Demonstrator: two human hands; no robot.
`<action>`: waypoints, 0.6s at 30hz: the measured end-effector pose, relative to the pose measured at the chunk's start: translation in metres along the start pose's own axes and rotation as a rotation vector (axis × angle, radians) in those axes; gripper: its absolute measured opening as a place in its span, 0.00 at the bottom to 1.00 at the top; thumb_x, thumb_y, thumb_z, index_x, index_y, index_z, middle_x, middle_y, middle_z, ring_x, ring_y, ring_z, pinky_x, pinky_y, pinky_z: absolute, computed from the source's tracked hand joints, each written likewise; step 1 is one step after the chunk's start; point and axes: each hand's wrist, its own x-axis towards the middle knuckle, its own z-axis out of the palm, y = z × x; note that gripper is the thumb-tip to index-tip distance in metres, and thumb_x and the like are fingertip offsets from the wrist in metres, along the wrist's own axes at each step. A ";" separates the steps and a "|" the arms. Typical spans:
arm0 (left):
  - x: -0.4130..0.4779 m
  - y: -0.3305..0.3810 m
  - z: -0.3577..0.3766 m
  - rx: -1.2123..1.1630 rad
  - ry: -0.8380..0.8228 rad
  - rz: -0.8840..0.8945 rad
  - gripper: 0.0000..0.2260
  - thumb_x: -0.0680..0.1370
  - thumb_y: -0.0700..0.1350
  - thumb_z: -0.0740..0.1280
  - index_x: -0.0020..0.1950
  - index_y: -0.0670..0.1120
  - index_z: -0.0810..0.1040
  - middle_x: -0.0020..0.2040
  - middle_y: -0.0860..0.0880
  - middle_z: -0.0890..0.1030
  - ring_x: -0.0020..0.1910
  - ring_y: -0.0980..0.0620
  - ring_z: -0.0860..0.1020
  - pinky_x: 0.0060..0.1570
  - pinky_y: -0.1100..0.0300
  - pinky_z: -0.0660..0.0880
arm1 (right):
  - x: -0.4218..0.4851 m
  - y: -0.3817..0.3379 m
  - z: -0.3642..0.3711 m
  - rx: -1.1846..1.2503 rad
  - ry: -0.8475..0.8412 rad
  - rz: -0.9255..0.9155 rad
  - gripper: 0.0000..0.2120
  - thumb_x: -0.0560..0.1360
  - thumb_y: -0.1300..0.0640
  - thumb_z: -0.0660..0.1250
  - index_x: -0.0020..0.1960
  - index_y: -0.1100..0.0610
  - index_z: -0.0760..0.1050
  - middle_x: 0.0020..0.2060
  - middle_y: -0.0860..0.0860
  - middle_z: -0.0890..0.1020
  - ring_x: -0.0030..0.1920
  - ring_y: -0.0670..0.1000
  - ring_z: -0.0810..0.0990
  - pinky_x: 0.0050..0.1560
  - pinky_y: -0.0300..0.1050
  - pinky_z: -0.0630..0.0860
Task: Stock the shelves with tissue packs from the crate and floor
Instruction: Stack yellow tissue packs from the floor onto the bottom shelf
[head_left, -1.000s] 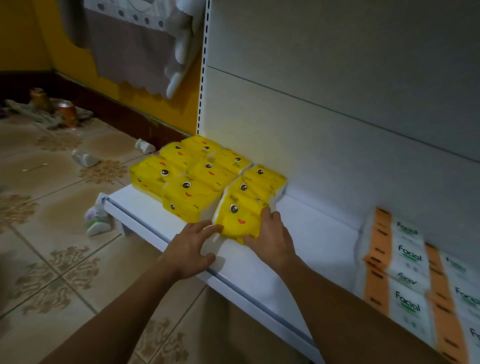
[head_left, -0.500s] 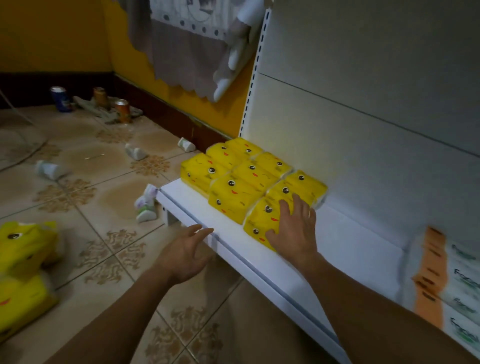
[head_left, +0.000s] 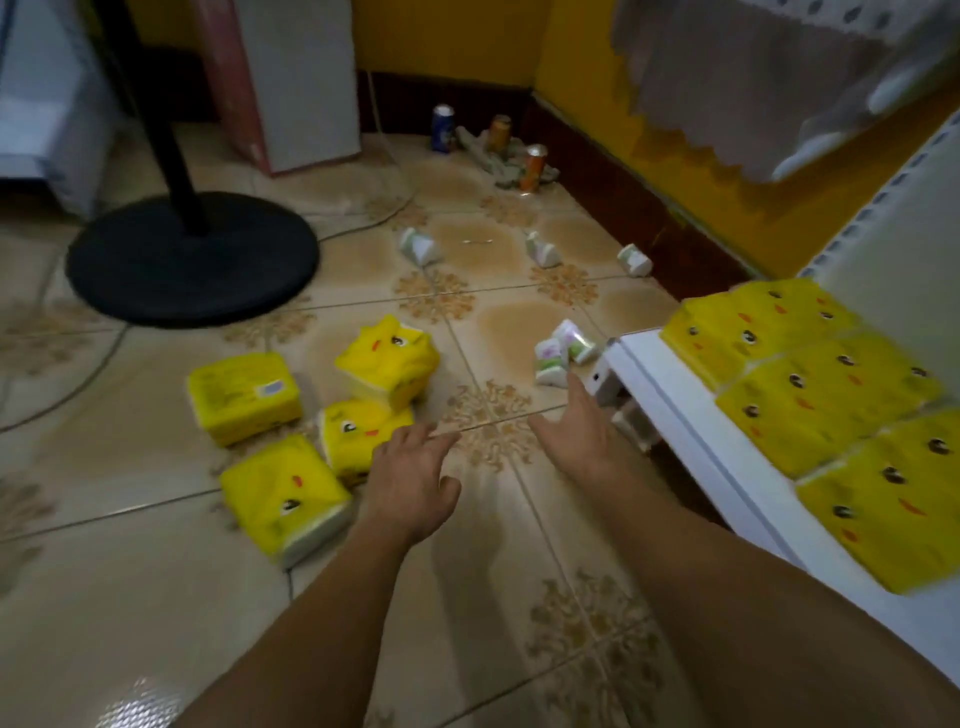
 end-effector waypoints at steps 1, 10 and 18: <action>-0.002 -0.013 -0.003 0.009 0.010 -0.048 0.28 0.66 0.53 0.56 0.63 0.47 0.75 0.64 0.40 0.74 0.62 0.38 0.72 0.58 0.46 0.69 | 0.001 -0.014 0.013 0.023 -0.054 0.003 0.35 0.74 0.52 0.67 0.75 0.57 0.54 0.71 0.58 0.65 0.70 0.59 0.64 0.67 0.49 0.64; 0.009 -0.075 -0.028 -0.176 0.021 -0.320 0.35 0.64 0.55 0.57 0.72 0.51 0.64 0.70 0.44 0.67 0.68 0.43 0.65 0.65 0.50 0.65 | 0.038 -0.102 0.058 0.080 -0.193 -0.211 0.28 0.75 0.57 0.64 0.73 0.56 0.60 0.67 0.59 0.70 0.66 0.60 0.69 0.61 0.49 0.69; 0.016 -0.092 -0.042 -0.228 0.078 -0.344 0.29 0.74 0.48 0.66 0.73 0.50 0.60 0.71 0.46 0.66 0.70 0.46 0.64 0.66 0.56 0.61 | 0.084 -0.094 0.090 0.282 -0.291 0.061 0.40 0.74 0.44 0.67 0.76 0.55 0.49 0.73 0.58 0.61 0.72 0.61 0.60 0.68 0.53 0.63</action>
